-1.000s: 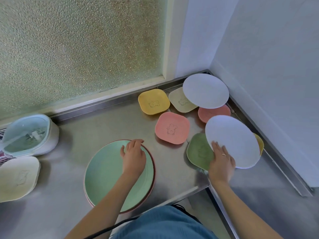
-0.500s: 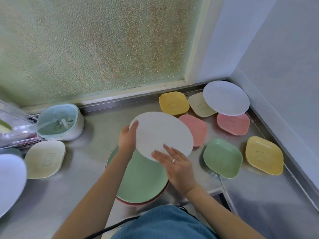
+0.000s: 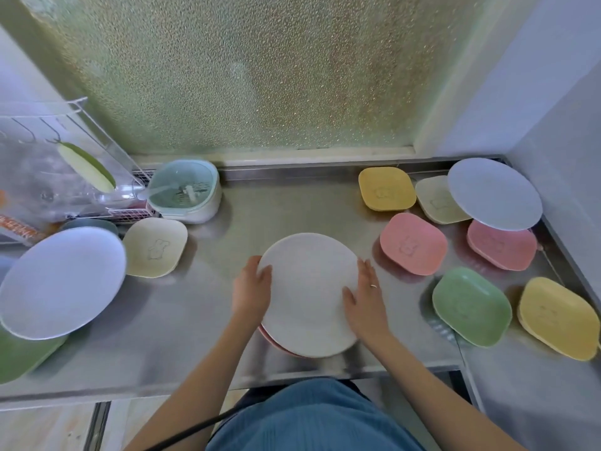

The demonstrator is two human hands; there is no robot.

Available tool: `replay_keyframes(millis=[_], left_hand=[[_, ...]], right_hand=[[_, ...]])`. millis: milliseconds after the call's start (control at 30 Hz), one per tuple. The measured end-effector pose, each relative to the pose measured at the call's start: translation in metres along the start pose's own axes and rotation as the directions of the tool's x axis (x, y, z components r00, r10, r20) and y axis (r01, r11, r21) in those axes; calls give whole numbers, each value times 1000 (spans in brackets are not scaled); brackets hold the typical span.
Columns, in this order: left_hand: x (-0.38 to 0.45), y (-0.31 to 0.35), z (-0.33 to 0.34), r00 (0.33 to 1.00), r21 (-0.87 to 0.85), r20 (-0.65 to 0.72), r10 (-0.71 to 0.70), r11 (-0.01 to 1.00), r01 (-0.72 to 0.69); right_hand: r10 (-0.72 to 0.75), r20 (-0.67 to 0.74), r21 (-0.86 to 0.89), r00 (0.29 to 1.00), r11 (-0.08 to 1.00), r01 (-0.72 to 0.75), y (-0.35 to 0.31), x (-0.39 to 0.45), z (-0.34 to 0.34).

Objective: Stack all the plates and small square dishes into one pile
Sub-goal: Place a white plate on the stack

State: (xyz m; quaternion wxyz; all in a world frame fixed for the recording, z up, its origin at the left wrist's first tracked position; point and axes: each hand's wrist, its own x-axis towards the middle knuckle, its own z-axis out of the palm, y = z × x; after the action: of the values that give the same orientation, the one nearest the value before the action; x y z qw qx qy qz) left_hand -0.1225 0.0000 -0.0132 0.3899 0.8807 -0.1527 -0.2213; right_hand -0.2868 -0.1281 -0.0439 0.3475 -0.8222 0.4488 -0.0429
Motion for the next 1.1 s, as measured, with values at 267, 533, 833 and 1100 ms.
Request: replay_keyframes(millis=[267,533,833,1100], left_hand=[[-11,-25,14,980,172,-126,156,976,-133],[-7,-36,17,996,-154,34,-76,985,81],[9,-22,27,995,-142,33,-97,985,101],[27,5,52,992,-172,60,-113,977,122]], right_hand=[[-11,-48,73,999,997,15,-1,-5,7],[4,-44,271,999,963,8,13,-34,14],[37,-112,269,993,963,-5,13,-4,13],[10,-111,226,994,974,15,33,31,-10]])
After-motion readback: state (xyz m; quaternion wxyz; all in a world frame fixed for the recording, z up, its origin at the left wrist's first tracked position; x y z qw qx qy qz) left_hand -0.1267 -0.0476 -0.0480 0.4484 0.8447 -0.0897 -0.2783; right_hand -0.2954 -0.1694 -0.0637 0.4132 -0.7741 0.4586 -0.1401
